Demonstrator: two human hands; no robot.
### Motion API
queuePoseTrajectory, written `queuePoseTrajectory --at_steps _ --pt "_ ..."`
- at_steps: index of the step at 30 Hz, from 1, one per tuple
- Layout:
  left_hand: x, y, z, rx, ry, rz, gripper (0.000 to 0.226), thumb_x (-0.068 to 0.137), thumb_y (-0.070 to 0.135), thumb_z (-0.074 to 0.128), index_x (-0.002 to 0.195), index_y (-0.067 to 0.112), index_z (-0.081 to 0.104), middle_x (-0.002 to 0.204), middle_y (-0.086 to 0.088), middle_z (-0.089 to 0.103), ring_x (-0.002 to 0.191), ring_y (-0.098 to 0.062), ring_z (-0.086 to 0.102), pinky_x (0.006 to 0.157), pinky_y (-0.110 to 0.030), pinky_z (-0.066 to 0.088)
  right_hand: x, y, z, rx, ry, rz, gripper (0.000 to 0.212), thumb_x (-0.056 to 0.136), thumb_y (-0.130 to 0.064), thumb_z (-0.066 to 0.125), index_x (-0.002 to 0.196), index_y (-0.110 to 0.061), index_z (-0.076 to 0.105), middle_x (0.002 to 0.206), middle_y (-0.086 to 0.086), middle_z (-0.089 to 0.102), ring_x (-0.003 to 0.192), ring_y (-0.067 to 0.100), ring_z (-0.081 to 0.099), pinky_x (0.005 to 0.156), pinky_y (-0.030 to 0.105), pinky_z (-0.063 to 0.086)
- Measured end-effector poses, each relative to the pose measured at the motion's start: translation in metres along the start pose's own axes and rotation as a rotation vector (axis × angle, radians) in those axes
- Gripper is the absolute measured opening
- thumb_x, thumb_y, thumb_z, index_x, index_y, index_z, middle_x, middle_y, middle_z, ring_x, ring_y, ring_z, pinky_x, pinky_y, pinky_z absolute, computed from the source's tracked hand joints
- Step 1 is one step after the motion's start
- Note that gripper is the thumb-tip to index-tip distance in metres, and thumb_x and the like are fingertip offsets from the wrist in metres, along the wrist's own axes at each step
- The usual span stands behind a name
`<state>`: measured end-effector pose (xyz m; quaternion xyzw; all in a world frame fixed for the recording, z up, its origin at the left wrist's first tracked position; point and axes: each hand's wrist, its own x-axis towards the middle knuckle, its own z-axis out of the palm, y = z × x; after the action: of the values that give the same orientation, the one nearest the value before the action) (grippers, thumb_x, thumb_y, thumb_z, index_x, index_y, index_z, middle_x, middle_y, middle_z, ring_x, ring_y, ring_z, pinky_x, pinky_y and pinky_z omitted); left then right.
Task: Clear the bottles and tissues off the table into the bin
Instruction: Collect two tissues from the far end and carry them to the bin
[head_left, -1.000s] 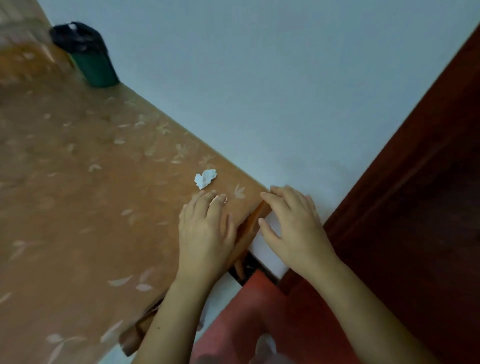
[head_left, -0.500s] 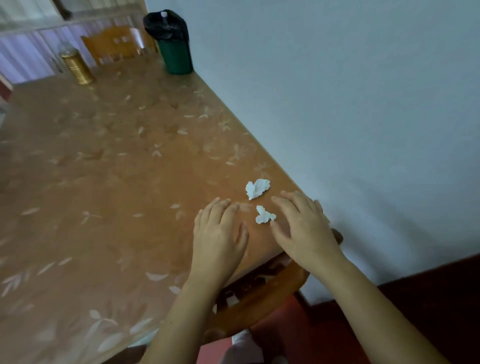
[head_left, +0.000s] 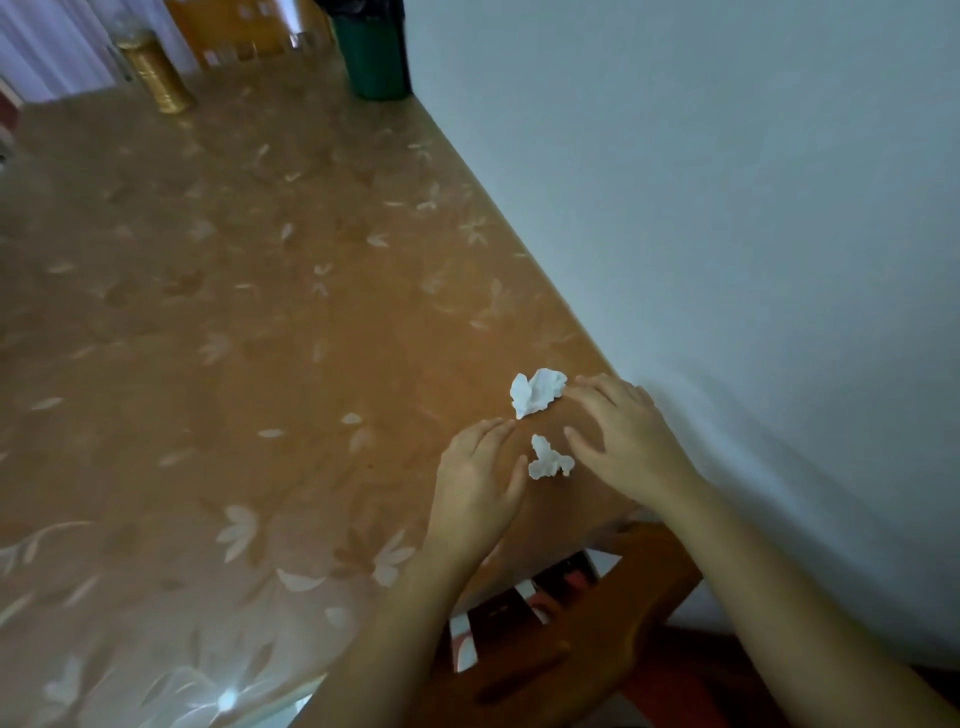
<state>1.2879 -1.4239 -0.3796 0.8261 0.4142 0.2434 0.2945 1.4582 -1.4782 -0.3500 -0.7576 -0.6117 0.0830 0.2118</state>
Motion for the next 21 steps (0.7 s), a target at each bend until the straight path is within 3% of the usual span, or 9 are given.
queuePoseTrajectory --at_steps 10,14,21 --pt "0.017 -0.007 0.06 0.004 -0.09 -0.144 0.035 0.083 0.02 0.063 0.117 0.013 0.059 0.122 0.001 0.056 0.108 -0.013 0.049 0.087 -0.017 0.03 0.043 0.056 0.046 0.08 -0.093 -0.115 0.032 0.075 -0.011 0.065 0.107 -0.007 0.061 0.112 0.013 0.06 0.106 0.034 0.053 0.089 0.05 0.042" --pt "0.021 -0.009 0.081 -0.033 -0.103 -0.236 0.039 0.082 0.022 0.065 0.12 0.013 0.058 0.121 0.0 0.057 0.109 -0.015 0.049 0.09 -0.023 0.038 0.06 0.072 0.063 0.127 -0.167 -0.108 0.039 0.079 -0.014 0.065 0.117 -0.01 0.057 0.123 0.011 0.055 0.114 0.031 0.047 0.095 0.043 0.036" --pt "0.025 -0.014 0.099 -0.02 -0.106 -0.257 0.049 0.078 0.024 0.072 0.123 0.01 0.056 0.126 -0.005 0.056 0.115 -0.02 0.048 0.095 -0.028 0.035 0.082 0.082 0.083 0.215 -0.213 -0.125 0.04 0.081 -0.025 0.066 0.119 -0.014 0.058 0.13 0.009 0.051 0.122 0.028 0.04 0.1 0.043 0.031"
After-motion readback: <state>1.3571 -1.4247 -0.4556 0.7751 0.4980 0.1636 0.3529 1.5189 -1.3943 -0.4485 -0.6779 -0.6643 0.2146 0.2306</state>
